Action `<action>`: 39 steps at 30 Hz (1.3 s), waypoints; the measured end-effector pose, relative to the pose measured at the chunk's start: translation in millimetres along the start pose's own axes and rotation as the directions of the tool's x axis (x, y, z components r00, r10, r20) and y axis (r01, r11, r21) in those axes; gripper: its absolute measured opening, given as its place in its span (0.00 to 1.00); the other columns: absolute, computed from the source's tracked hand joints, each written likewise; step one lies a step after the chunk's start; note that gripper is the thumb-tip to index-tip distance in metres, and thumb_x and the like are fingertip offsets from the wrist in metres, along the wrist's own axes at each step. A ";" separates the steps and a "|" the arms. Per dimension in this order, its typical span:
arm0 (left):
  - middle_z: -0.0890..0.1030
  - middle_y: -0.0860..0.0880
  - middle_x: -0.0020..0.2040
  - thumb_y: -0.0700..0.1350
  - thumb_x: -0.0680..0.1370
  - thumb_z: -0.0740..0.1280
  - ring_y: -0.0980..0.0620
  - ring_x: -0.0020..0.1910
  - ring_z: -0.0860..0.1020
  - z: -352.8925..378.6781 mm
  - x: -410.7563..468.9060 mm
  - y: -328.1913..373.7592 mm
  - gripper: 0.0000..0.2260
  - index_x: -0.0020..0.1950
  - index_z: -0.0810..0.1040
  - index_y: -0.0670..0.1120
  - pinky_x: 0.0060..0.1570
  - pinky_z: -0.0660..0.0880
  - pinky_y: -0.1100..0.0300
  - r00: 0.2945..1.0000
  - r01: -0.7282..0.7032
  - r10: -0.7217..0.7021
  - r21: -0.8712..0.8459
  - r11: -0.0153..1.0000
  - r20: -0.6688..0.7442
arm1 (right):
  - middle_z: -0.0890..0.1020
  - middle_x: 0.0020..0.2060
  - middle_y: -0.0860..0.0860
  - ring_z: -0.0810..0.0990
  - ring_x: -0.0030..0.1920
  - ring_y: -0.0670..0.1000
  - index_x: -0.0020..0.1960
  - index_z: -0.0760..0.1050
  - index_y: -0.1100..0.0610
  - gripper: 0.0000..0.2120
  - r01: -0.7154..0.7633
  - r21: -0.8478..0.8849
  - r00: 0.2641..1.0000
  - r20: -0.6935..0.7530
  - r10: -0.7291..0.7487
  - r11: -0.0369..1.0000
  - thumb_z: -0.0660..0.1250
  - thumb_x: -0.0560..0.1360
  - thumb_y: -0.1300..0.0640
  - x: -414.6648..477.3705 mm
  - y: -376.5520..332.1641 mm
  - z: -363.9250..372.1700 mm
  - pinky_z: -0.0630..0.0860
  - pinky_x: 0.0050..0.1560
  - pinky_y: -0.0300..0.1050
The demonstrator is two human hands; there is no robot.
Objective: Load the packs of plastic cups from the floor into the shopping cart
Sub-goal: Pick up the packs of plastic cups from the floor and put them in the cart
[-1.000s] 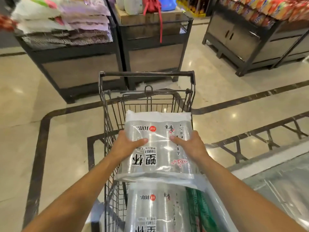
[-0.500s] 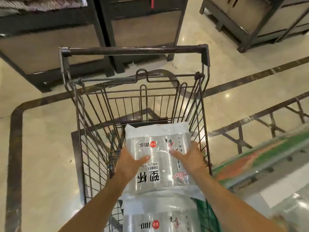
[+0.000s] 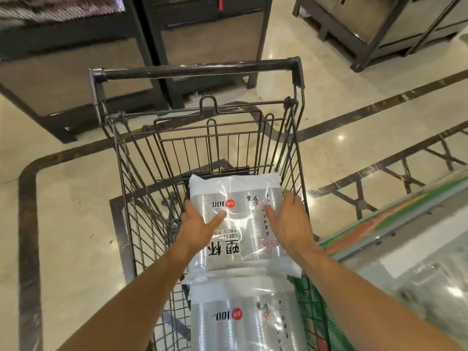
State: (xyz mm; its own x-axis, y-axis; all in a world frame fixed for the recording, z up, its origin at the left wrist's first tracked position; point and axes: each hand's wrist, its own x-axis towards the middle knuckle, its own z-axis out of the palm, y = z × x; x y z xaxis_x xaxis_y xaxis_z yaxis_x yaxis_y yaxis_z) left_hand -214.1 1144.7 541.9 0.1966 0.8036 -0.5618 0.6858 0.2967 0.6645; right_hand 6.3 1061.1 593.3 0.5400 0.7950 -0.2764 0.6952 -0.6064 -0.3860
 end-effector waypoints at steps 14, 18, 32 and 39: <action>0.50 0.42 0.88 0.63 0.88 0.50 0.39 0.87 0.45 -31.1 -321.5 160.5 0.32 0.89 0.49 0.51 0.81 0.36 0.44 0.738 -0.445 0.668 0.813 0.375 0.096 | 0.78 0.70 0.63 0.77 0.68 0.65 0.74 0.74 0.60 0.25 0.311 -0.384 0.857 -0.282 -0.431 0.869 0.58 0.82 0.48 -221.3 39.8 -217.6 0.72 0.71 0.62; 0.51 0.41 0.88 0.63 0.87 0.51 0.38 0.87 0.47 -8.9 -417.0 192.4 0.33 0.89 0.50 0.50 0.84 0.44 0.41 0.659 -0.488 0.734 0.835 0.255 0.161 | 0.77 0.71 0.64 0.75 0.70 0.65 0.75 0.72 0.62 0.30 0.231 -0.419 0.860 -0.333 -0.386 0.878 0.56 0.81 0.45 -308.5 70.9 -283.2 0.69 0.75 0.63; 0.63 0.38 0.85 0.64 0.83 0.40 0.35 0.85 0.59 108.6 -650.8 233.2 0.37 0.87 0.60 0.48 0.82 0.58 0.35 0.151 -0.716 0.811 0.629 -0.304 0.565 | 0.72 0.78 0.61 0.70 0.79 0.62 0.80 0.69 0.63 0.32 -0.360 -0.317 0.762 -0.643 0.080 0.877 0.52 0.82 0.46 -630.0 192.4 -344.0 0.62 0.81 0.62; 0.74 0.36 0.78 0.64 0.83 0.49 0.31 0.78 0.70 170.0 -761.3 191.9 0.34 0.82 0.72 0.46 0.75 0.68 0.30 -0.143 -0.779 0.677 0.340 -0.527 0.722 | 0.71 0.79 0.61 0.69 0.80 0.62 0.81 0.69 0.61 0.34 -0.671 -0.141 0.579 -0.714 0.395 0.728 0.48 0.81 0.45 -802.2 223.0 -314.1 0.61 0.81 0.64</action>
State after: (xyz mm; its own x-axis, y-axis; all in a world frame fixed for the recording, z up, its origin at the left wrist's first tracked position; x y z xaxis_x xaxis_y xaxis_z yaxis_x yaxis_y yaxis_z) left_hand -113.1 502.2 1013.3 0.9420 -0.2867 0.1747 -0.2766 -0.9576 -0.0803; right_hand -122.9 283.0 1005.4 0.9255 0.2091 0.3157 0.2111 -0.9771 0.0283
